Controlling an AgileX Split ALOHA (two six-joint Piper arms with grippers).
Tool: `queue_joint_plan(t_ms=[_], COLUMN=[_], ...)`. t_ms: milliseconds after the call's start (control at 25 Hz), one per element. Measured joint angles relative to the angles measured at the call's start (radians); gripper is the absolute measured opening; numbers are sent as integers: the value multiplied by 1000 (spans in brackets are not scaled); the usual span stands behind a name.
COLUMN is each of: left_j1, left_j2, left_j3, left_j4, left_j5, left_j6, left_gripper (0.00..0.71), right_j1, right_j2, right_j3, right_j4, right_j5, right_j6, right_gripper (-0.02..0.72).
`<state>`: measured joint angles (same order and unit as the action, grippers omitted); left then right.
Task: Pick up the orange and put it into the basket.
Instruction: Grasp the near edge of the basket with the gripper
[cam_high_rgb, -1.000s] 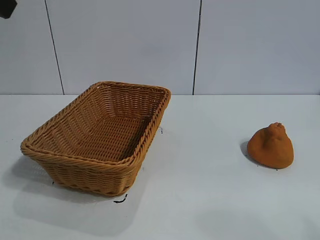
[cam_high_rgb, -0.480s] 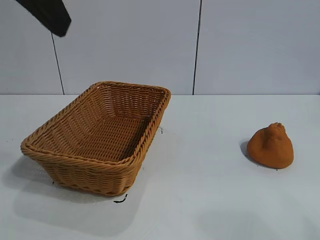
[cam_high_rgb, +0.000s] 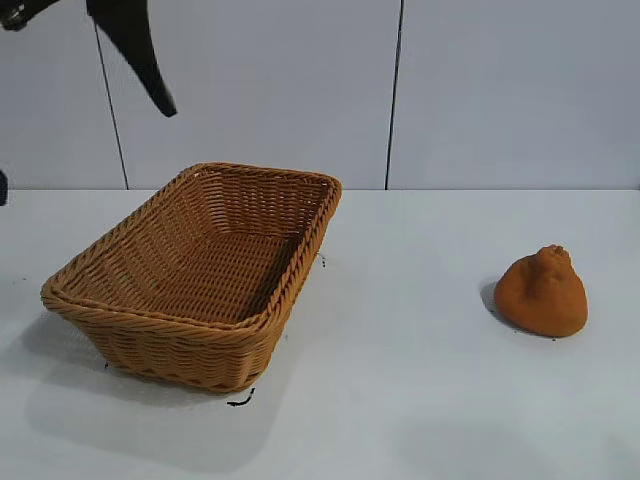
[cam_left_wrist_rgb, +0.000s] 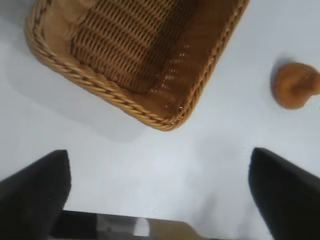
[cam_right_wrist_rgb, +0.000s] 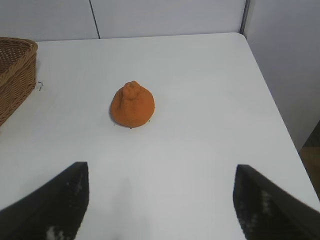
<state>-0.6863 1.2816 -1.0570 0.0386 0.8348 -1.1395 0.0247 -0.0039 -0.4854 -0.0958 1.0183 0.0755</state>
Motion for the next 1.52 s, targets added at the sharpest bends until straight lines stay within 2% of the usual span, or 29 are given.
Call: queue_joint_plan(t_ms=[240,360,600,800,1040,1320,1520], left_j1=[0,11,71,73,75,138,152], left_j2=[0,2,48,126,234,287,314], left_j3=[0,0,-3,-6,-6,-6,-6], left_j4=[-47,-56,-88,-157,-164,-157,-157], left_j5=[-107,-97,-30,-30,-42,-47,-54], left_j6=[-93,-149,-208,-212,-246,-291,-315], left_gripper=[689,689,689,689,689,689,689], right_j1=[0,0,0,0,0,0,0], right_j2=[0,0,0,0,0,0,0], right_j3=[0,0,0,0,0,0,0], right_j4=[0,0,0,0,0,0,0], right_j5=[0,0,0,0,0,0,0], right_j6=[0,0,0,0,0,0,0], right_gripper=[545,545,545,545,545,545,545])
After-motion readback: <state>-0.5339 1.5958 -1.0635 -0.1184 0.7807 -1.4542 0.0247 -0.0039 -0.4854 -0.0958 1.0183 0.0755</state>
